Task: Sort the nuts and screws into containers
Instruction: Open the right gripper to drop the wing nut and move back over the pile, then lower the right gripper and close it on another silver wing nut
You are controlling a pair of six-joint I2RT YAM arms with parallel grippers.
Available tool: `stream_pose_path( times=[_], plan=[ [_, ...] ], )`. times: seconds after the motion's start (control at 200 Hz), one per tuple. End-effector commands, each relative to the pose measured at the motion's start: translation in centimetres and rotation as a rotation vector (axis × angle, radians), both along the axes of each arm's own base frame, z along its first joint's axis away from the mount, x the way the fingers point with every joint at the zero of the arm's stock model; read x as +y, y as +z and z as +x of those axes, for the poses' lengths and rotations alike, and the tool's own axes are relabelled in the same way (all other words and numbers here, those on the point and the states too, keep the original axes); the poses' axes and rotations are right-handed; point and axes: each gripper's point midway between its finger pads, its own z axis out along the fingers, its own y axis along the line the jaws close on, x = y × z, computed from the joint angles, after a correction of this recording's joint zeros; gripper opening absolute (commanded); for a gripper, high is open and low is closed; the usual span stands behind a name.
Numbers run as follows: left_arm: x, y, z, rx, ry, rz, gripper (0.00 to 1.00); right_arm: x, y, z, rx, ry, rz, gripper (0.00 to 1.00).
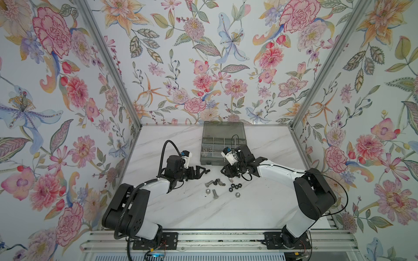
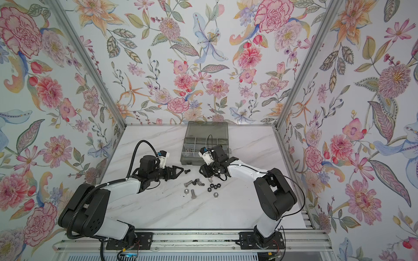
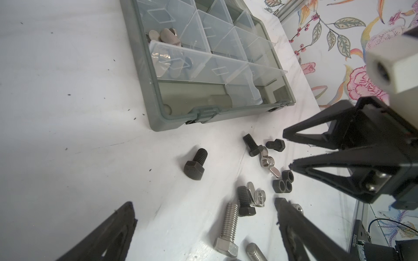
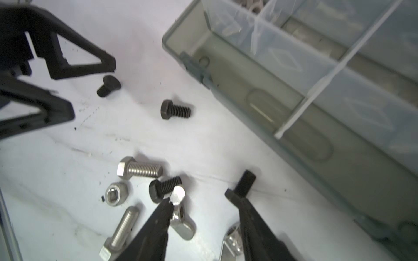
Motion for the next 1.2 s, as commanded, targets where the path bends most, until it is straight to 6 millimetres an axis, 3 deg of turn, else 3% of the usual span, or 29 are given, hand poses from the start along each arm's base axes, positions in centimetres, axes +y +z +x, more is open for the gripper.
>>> stream_pose_path(
  times=[0.0, 0.27, 0.771, 1.196],
  plan=[
    [0.1, 0.7, 0.0, -0.009, 0.005, -0.011, 0.99, 0.5, 0.1, -1.9, -0.004, 0.084, 0.022, 0.52],
    [0.3, 0.6, -0.2, -0.003, 0.011, 0.002, 0.99, 1.7, -2.6, -4.1, 0.017, 0.163, -0.034, 0.53],
    [0.6, 0.5, -0.4, -0.004, 0.014, 0.02, 0.99, 2.3, -5.4, -4.6, 0.048, 0.163, -0.083, 0.49],
    [0.5, 0.4, -0.3, -0.004, 0.012, 0.022, 0.99, 2.2, -6.1, -4.6, 0.055, 0.146, -0.096, 0.39]
  ],
)
